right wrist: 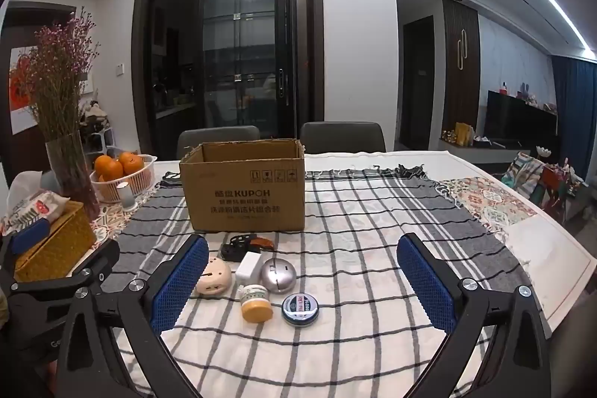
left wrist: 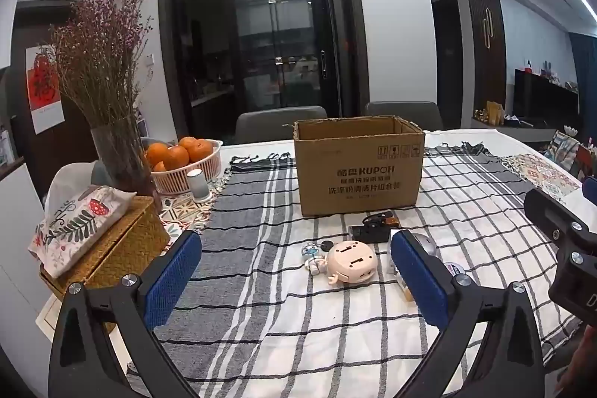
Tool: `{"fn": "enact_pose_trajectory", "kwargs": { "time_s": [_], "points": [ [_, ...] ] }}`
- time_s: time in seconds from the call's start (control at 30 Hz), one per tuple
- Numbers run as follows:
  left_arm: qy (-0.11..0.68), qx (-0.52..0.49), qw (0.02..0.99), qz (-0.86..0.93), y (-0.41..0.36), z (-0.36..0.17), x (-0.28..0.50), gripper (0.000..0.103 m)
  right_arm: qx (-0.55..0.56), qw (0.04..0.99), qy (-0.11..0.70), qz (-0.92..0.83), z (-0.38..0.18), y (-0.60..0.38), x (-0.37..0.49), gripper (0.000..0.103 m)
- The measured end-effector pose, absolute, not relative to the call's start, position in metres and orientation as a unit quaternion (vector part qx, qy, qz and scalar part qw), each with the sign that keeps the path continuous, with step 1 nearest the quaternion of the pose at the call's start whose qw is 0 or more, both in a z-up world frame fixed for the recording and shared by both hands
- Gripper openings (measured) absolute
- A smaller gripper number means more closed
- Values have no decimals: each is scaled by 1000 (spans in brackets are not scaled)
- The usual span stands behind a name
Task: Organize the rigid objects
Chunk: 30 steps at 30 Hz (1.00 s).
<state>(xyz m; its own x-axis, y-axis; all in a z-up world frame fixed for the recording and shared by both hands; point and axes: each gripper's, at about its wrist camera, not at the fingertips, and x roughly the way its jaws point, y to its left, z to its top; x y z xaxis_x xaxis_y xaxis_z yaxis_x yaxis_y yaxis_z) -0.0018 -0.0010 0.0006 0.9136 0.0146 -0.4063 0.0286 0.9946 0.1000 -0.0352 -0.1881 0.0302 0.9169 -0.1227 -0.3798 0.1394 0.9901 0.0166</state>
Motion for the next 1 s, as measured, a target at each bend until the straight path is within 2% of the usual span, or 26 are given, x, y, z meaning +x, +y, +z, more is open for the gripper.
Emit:
{"fn": "enact_pose_trajectory", "kwargs": {
  "time_s": [1.0],
  "points": [
    [207,49,977,-2,5,-2,-1,103,18,977,202,-64,27,-185,-32,102]
  ]
}}
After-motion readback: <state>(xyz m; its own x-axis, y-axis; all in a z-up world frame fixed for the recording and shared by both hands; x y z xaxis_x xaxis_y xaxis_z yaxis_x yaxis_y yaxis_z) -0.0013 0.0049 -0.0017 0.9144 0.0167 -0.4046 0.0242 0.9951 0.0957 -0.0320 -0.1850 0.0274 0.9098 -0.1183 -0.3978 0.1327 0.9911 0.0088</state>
